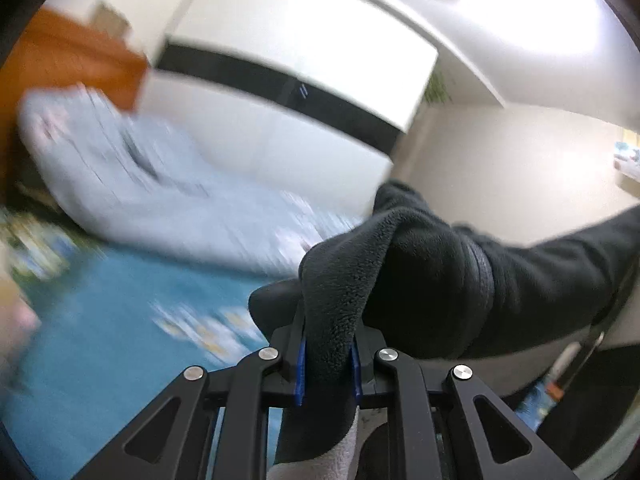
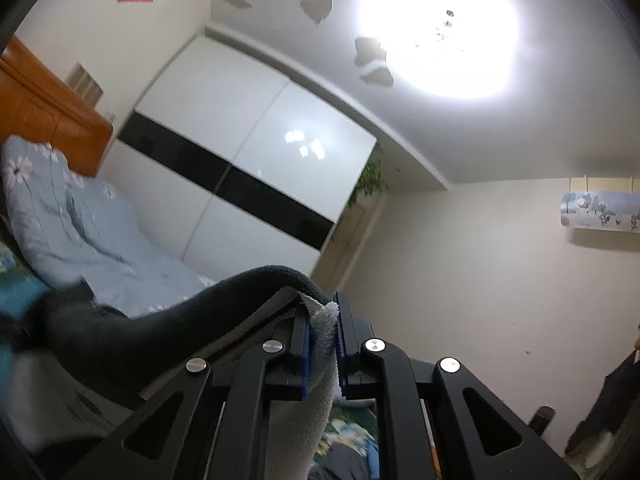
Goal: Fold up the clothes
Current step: 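Raise the jacket high with both tools, holding it spread between them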
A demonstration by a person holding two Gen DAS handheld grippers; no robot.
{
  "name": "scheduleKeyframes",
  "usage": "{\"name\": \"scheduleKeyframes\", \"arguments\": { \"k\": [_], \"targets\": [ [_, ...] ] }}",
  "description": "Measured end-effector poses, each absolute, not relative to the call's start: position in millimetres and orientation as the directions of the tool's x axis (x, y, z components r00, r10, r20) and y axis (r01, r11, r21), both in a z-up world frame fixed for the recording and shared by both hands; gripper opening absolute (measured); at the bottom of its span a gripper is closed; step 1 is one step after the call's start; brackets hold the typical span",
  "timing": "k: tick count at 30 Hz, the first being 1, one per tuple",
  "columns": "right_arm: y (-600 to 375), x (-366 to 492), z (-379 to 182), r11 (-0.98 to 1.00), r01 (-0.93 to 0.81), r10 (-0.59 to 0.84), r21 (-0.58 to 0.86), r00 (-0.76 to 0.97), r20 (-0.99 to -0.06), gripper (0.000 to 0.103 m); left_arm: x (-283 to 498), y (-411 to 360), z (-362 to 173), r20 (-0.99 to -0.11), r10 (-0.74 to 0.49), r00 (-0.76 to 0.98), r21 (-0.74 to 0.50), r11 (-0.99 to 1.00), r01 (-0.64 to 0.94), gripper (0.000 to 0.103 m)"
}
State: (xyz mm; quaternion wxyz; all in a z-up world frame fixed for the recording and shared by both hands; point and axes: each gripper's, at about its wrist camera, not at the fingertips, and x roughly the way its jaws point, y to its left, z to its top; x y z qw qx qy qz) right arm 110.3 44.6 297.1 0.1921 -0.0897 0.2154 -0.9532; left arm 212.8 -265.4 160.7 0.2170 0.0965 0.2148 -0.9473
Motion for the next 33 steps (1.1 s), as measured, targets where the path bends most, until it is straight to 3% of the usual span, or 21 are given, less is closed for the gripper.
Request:
{"name": "scheduleKeyframes", "arguments": {
  "k": [8,13,17,21,25,33],
  "targets": [
    [27.7,121.7,281.2,-0.808,0.484,-0.538,-0.336,-0.839,0.085,0.011,299.0,-257.6,220.9,-0.174,-0.561,-0.809,-0.19,-0.787,0.587,0.017],
    [31.8,136.4,283.0,-0.78,0.536,-0.592,-0.323,-0.798,0.107,0.011,325.6,-255.2,236.4,-0.118,-0.576,-0.809,-0.203,-0.783,0.587,0.017],
    [42.6,147.8,296.3,-0.792,0.518,-0.591,-0.323,-0.784,0.192,0.011,330.4,-259.7,245.3,-0.086,-0.557,-0.826,-0.22,-0.798,0.561,0.018],
    [39.2,141.0,300.1,-0.82,0.468,-0.551,-0.329,-0.8,0.236,0.012,311.9,-267.9,239.3,-0.123,-0.539,-0.833,-0.21,-0.807,0.553,0.018],
    [10.0,106.4,279.4,-0.808,0.477,-0.541,-0.346,-0.833,0.115,0.012,269.7,-293.5,201.1,-0.247,-0.52,-0.817,-0.206,-0.796,0.569,0.018],
    [-53.4,-2.4,181.5,-0.772,0.563,-0.496,-0.294,-0.824,-0.275,0.012,193.2,-344.5,94.6,-0.487,-0.454,-0.746,-0.236,-0.754,0.613,0.018]
  ]
}}
